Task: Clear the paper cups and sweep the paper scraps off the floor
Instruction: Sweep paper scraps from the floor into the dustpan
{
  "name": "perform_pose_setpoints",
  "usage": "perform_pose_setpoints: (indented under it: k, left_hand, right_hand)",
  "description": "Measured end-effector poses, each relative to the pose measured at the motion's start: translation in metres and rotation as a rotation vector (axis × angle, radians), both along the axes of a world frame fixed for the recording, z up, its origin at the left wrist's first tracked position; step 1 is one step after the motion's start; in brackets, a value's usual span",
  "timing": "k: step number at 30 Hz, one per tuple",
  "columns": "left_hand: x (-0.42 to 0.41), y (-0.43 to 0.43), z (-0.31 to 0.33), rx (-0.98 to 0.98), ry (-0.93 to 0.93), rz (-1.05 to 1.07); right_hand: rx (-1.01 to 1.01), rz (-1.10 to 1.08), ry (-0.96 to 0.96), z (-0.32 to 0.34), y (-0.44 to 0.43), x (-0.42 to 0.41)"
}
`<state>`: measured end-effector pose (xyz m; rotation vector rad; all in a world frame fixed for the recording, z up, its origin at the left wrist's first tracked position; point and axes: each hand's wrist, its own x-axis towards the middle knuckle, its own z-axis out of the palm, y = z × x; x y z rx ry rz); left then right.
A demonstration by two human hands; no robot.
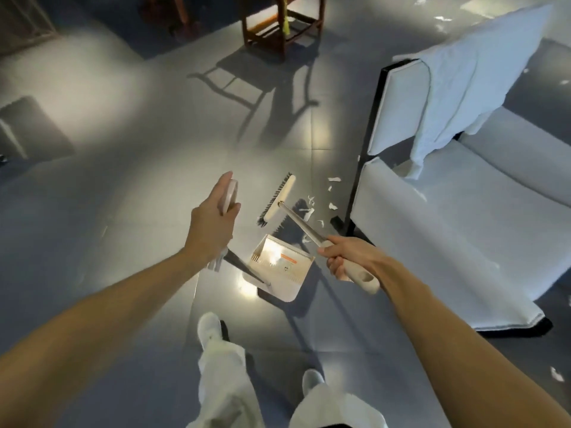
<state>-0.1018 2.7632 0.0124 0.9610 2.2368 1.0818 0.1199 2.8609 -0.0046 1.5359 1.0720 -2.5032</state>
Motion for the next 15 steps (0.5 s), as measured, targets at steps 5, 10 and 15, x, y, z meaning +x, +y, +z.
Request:
perform_pose_setpoints:
  k: [5, 10, 15]
  left_hand:
    - [-0.080, 0.091, -0.011, -0.023, 0.036, -0.190]
    - [-0.181, 0.176, -0.014, 0.015, 0.069, -0.464]
    - [-0.289, 0.239, -0.001, 0.037, 0.115, -0.723]
  right_hand:
    - [0.050, -0.119, -0.055, -0.013, 0.042, -0.056]
    - [0.049, -0.433, -0.043, -0.033, 0.081, -0.151]
    - [0.050, -0.631, -0.053, -0.037, 0.115, -0.261]
